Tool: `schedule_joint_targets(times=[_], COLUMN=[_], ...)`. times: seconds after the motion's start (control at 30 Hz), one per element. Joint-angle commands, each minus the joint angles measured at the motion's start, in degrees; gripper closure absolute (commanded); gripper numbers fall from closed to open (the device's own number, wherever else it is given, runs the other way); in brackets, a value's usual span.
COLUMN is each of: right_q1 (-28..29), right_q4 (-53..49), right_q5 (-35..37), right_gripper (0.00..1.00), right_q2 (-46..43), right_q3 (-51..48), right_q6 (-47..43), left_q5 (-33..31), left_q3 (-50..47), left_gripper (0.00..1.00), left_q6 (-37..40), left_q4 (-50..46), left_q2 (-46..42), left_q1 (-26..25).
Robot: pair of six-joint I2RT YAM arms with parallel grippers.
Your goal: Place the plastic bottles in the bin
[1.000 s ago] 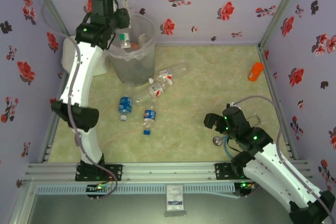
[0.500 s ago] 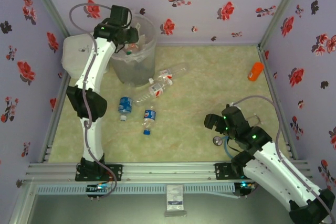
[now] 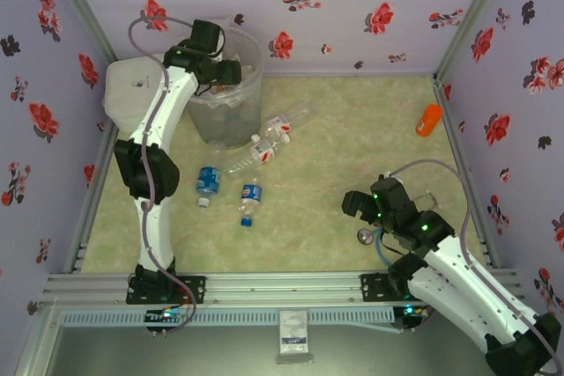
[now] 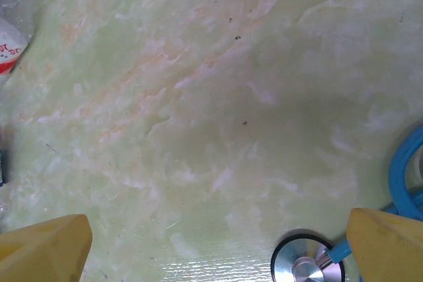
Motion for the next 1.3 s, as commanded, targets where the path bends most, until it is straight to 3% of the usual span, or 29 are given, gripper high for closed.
schedule_joint_targets(times=[0.0, 0.13, 0.57, 0.77, 0.97, 1.13, 1.27], right_q1=[-0.41, -0.41, -0.36, -0.39, -0.36, -0.41, -0.39], right_q4=[0.91, 1.08, 0.23, 1.08, 2.38, 3.86, 4.51], right_q5=[0.4, 0.31, -0.07, -0.24, 0.13, 0.18, -0.2], right_gripper=[0.01, 0.01, 0.0, 0.0, 0.0, 0.0, 0.0], right_q2=[-0.15, -0.08, 1.76, 2.06, 2.67, 4.39, 5.05], right_q3=[0.35, 0.2, 1.32, 0.81, 0.03, 0.42, 0.92], right_q6=[-0.42, -0.34, -2.45, -2.09, -2.08, -2.13, -1.43], left_q5=[1.9, 1.65, -1.09, -5.88, -10.02, -7.69, -5.24], left_q3=[4.64, 8.33, 7.13, -6.79, -35.08, -58.72, -73.75], left_gripper=[0.2, 0.0, 0.0, 0.0, 0.0, 0.02, 0.08], left_q6=[1.8, 3.59, 5.0, 5.17, 0.6, -8.66, -13.9], left_q4=[-3.9, -5.69, -4.9, -2.04, 3.19, 5.94, 13.87], left_q2=[-0.83, -1.65, -13.38, -29.02, -50.87, -62.19, -65.44], left_q1=[-0.35, -0.32, -0.65, -2.57, -3.04, -3.34, -3.35])
